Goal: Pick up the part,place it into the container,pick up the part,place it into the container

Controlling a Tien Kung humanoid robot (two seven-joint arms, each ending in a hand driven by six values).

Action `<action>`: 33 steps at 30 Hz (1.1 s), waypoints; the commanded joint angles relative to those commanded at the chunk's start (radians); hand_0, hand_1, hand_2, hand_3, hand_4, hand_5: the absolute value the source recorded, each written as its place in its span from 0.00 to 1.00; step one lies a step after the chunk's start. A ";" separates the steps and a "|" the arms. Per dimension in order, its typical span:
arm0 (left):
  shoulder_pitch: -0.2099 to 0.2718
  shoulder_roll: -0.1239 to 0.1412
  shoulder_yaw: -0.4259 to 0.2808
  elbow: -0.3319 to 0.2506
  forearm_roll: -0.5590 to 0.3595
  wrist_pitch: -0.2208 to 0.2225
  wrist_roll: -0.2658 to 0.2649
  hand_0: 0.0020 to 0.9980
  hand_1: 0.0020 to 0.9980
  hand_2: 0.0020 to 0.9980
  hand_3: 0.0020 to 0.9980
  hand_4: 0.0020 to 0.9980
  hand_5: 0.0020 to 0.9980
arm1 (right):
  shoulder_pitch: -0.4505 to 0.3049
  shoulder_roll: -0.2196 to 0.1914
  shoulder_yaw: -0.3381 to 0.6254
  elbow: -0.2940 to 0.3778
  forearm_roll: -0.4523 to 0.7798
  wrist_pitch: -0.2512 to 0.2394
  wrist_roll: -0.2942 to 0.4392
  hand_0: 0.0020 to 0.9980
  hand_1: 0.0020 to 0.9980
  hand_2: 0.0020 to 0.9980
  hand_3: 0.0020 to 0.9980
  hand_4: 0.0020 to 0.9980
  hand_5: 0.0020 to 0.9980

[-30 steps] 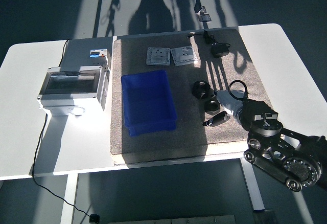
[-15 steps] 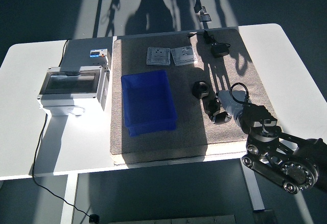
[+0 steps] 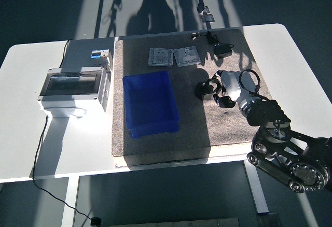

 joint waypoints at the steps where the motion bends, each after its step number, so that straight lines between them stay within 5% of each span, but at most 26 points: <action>1: 0.000 0.000 -0.002 0.000 0.005 0.000 0.001 0.70 0.59 0.65 0.70 0.71 0.65 | 0.016 0.003 -0.016 0.005 0.027 -0.029 0.039 0.35 0.33 0.35 0.38 0.48 0.14; 4: -0.002 -0.002 -0.009 0.000 0.020 -0.002 0.004 0.70 0.59 0.64 0.70 0.70 0.65 | 0.060 0.019 -0.074 -0.003 0.104 -0.082 0.133 0.35 0.29 0.35 0.38 0.46 0.10; 8: -0.003 -0.003 -0.012 0.000 0.024 -0.001 0.003 0.70 0.59 0.64 0.69 0.70 0.65 | 0.107 0.039 -0.158 -0.039 0.190 -0.040 0.214 0.36 0.28 0.36 0.39 0.45 0.09; 11: -0.001 -0.005 -0.013 0.000 0.019 0.002 -0.001 0.70 0.59 0.64 0.69 0.70 0.65 | 0.127 0.046 -0.210 -0.051 0.220 -0.003 0.202 0.36 0.28 0.36 0.39 0.45 0.09; 13: 0.000 -0.006 -0.012 0.000 0.017 0.003 -0.003 0.70 0.59 0.64 0.69 0.70 0.65 | 0.136 0.052 -0.235 -0.056 0.224 -0.015 0.195 0.36 0.28 0.36 0.39 0.45 0.09; 14: 0.000 -0.007 -0.012 0.000 0.017 0.003 -0.003 0.69 0.59 0.64 0.69 0.70 0.65 | 0.140 0.056 -0.243 -0.058 0.225 -0.027 0.194 0.38 0.31 0.51 0.54 0.45 0.12; 18: 0.000 -0.009 -0.013 0.000 0.016 0.005 -0.006 0.69 0.59 0.64 0.69 0.70 0.65 | 0.149 0.066 -0.253 -0.062 0.226 -0.070 0.201 0.38 0.31 0.51 0.54 0.45 0.12; 19: 0.000 -0.010 -0.013 0.000 0.016 0.005 -0.006 0.69 0.59 0.64 0.69 0.70 0.65 | 0.150 0.067 -0.255 -0.063 0.228 -0.066 0.202 0.38 0.31 0.51 0.54 0.45 0.12; 20: -0.001 -0.010 -0.012 0.000 0.015 0.005 -0.007 0.69 0.59 0.64 0.69 0.70 0.65 | 0.151 0.067 -0.256 -0.063 0.230 -0.047 0.201 0.36 0.31 0.66 0.65 0.45 0.13; 25: -0.002 -0.010 -0.013 0.000 0.019 0.005 -0.006 0.69 0.59 0.64 0.69 0.70 0.65 | 0.155 0.069 -0.256 -0.063 0.226 0.036 0.186 0.36 0.31 0.66 0.65 0.45 0.13; 26: -0.002 -0.010 -0.014 0.000 0.019 0.005 -0.006 0.69 0.58 0.64 0.69 0.70 0.65 | 0.155 0.069 -0.255 -0.063 0.224 0.045 0.186 0.41 0.36 0.79 0.72 0.47 0.19; 31: -0.003 -0.008 -0.015 0.000 0.024 0.004 -0.004 0.69 0.58 0.64 0.69 0.70 0.65 | 0.160 0.068 -0.246 -0.053 0.187 0.084 0.195 0.41 0.36 0.79 0.72 0.47 0.19; 32: -0.003 -0.008 -0.016 0.000 0.025 0.004 -0.004 0.69 0.58 0.64 0.69 0.70 0.65 | 0.160 0.068 -0.244 -0.051 0.181 0.085 0.198 0.42 0.34 0.89 0.85 0.58 0.38; 33: -0.003 -0.008 -0.016 0.000 0.026 0.003 -0.003 0.69 0.58 0.64 0.69 0.70 0.65 | 0.161 0.068 -0.242 -0.049 0.174 0.086 0.200 0.42 0.34 0.89 0.85 0.58 0.38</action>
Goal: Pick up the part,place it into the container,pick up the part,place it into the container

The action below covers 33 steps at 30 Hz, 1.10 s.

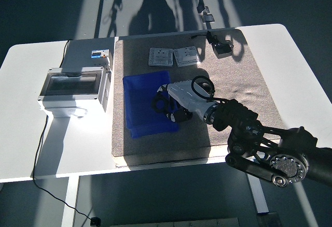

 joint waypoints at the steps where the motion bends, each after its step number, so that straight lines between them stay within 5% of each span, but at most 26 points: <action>1: 0.000 0.000 -0.001 0.000 0.002 0.000 0.001 0.69 0.58 0.64 0.69 0.70 0.65 | 0.001 0.000 0.002 0.002 -0.006 0.001 0.001 0.42 0.34 0.89 0.85 0.58 0.38; 4: -0.002 0.001 -0.006 0.000 0.009 -0.001 0.003 0.69 0.58 0.64 0.69 0.70 0.65 | 0.003 -0.001 0.002 0.006 -0.014 0.003 0.004 0.42 0.34 0.89 0.85 0.58 0.38; 5: -0.003 0.001 -0.009 0.000 0.013 -0.002 0.004 0.69 0.58 0.64 0.69 0.70 0.65 | 0.004 -0.001 0.001 0.006 -0.014 0.002 0.006 0.37 0.29 0.87 0.94 0.59 0.41; 33: -0.003 0.005 -0.002 0.000 -0.001 0.001 -0.003 0.68 0.58 0.64 0.68 0.70 0.64 | 0.018 0.004 -0.005 -0.001 -0.046 0.043 -0.021 0.39 0.33 0.91 1.00 0.63 0.45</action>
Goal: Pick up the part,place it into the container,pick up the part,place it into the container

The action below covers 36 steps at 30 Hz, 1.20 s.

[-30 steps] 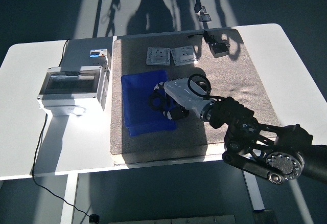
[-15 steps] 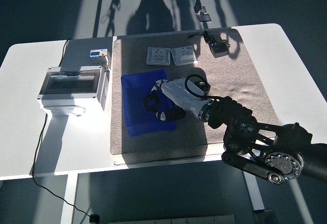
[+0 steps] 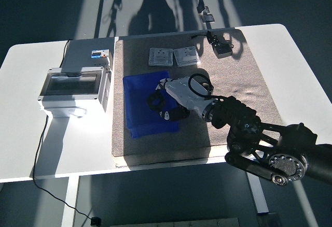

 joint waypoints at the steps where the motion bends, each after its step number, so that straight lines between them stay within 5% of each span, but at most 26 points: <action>1: 0.000 0.000 0.000 0.000 0.000 0.000 0.000 0.68 0.58 0.64 0.68 0.70 0.64 | 0.001 0.000 -0.001 0.000 0.001 0.008 -0.004 0.39 0.33 0.91 1.00 0.63 0.45; 8: 0.000 0.001 0.001 0.000 0.002 -0.001 0.001 0.68 0.58 0.64 0.68 0.70 0.65 | 0.014 0.002 -0.011 0.005 -0.019 0.050 -0.016 0.40 0.33 0.95 1.00 0.62 0.48; 19: 0.000 0.002 -0.005 0.000 0.008 0.000 -0.002 0.68 0.58 0.64 0.68 0.70 0.65 | 0.051 0.001 -0.033 0.016 -0.096 0.028 -0.015 0.39 0.32 0.94 1.00 0.62 0.47; 20: 0.000 0.002 -0.005 0.000 0.008 0.000 -0.002 0.68 0.58 0.63 0.68 0.70 0.64 | 0.051 0.001 -0.031 0.017 -0.105 0.021 -0.014 0.37 0.31 0.94 1.00 0.71 0.42; 25: 0.000 0.002 -0.008 0.000 0.010 0.001 -0.003 0.68 0.58 0.63 0.68 0.70 0.64 | 0.051 0.005 -0.027 0.016 -0.126 0.025 -0.033 0.37 0.31 0.94 1.00 0.71 0.42; 26: 0.000 0.002 -0.008 0.000 0.010 0.001 -0.003 0.68 0.58 0.63 0.68 0.70 0.65 | 0.050 0.006 -0.027 0.015 -0.126 0.034 -0.040 0.43 0.47 1.00 1.00 0.83 0.43; 31: 0.000 0.002 -0.009 0.000 0.011 0.002 -0.004 0.68 0.58 0.63 0.68 0.70 0.65 | 0.047 0.008 -0.028 0.008 -0.108 0.068 -0.059 0.43 0.47 1.00 1.00 0.83 0.43; 32: 0.000 0.001 -0.009 0.000 0.011 0.002 -0.004 0.68 0.58 0.63 0.68 0.70 0.65 | 0.046 0.008 -0.028 0.007 -0.106 0.071 -0.059 0.85 0.92 1.00 1.00 0.75 0.53; 36: 0.000 0.001 -0.010 0.000 0.012 0.002 -0.005 0.68 0.58 0.63 0.68 0.70 0.65 | 0.044 0.009 -0.027 0.003 -0.101 0.074 -0.060 0.85 0.92 1.00 1.00 0.75 0.53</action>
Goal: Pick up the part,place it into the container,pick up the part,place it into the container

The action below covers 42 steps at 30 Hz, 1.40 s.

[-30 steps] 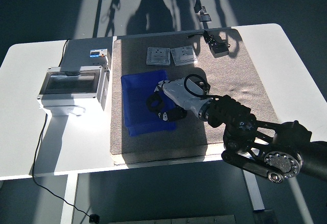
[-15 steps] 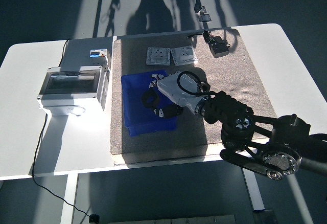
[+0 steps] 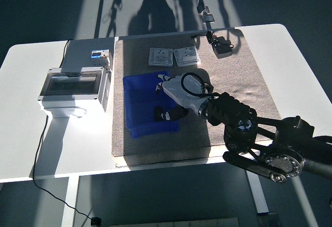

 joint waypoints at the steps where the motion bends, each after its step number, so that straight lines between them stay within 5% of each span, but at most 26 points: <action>1: 0.000 0.000 0.000 0.000 0.000 0.000 0.000 0.68 0.58 0.63 0.68 0.70 0.65 | -0.001 0.000 0.001 -0.001 0.000 0.000 0.000 0.85 0.92 1.00 1.00 0.75 0.53; 2: 0.000 0.000 0.000 0.000 0.000 0.000 0.000 0.68 0.58 0.63 0.68 0.70 0.64 | -0.001 0.000 0.001 -0.001 -0.001 -0.001 0.000 1.00 1.00 1.00 1.00 0.77 0.54; 5: 0.000 0.000 -0.001 0.000 0.001 0.000 0.000 0.68 0.58 0.63 0.68 0.70 0.64 | -0.005 0.000 0.007 -0.005 0.000 -0.016 0.002 1.00 1.00 1.00 1.00 0.77 0.54; 11: 0.000 -0.001 -0.001 0.000 0.003 0.001 -0.001 0.68 0.58 0.63 0.67 0.70 0.64 | -0.037 -0.003 0.086 -0.051 0.013 -0.125 0.010 1.00 1.00 1.00 1.00 0.83 0.57; 16: 0.000 -0.002 -0.001 0.000 0.003 0.001 -0.001 0.68 0.57 0.63 0.67 0.69 0.64 | -0.050 0.000 0.172 -0.164 0.063 -0.218 0.015 1.00 0.93 0.93 1.00 0.78 0.53; 20: -0.003 -0.003 -0.002 0.000 0.010 0.000 0.001 0.68 0.57 0.63 0.67 0.69 0.64 | -0.040 0.043 0.197 -0.292 0.153 -0.257 0.064 1.00 0.93 0.93 1.00 0.78 0.53; 21: -0.004 -0.004 -0.001 0.000 0.012 0.000 0.001 0.68 0.57 0.63 0.67 0.69 0.64 | -0.039 0.051 0.200 -0.317 0.171 -0.264 0.074 1.00 0.91 0.92 1.00 0.86 0.53; 23: -0.006 -0.005 0.001 0.000 0.012 -0.001 0.002 0.68 0.57 0.63 0.67 0.69 0.64 | -0.041 0.066 0.199 -0.384 0.226 -0.285 0.102 1.00 0.91 0.92 1.00 0.86 0.53; 34: -0.011 -0.006 0.001 0.000 0.018 0.000 0.001 0.68 0.58 0.64 0.67 0.69 0.64 | -0.046 0.094 0.135 -0.643 0.472 -0.313 0.158 1.00 0.89 0.92 1.00 0.92 0.54; 42: -0.011 -0.007 0.000 0.000 0.016 0.000 -0.002 0.68 0.58 0.64 0.67 0.69 0.64 | -0.051 0.108 0.089 -0.644 0.514 -0.348 0.175 0.97 0.80 0.90 1.00 0.91 0.53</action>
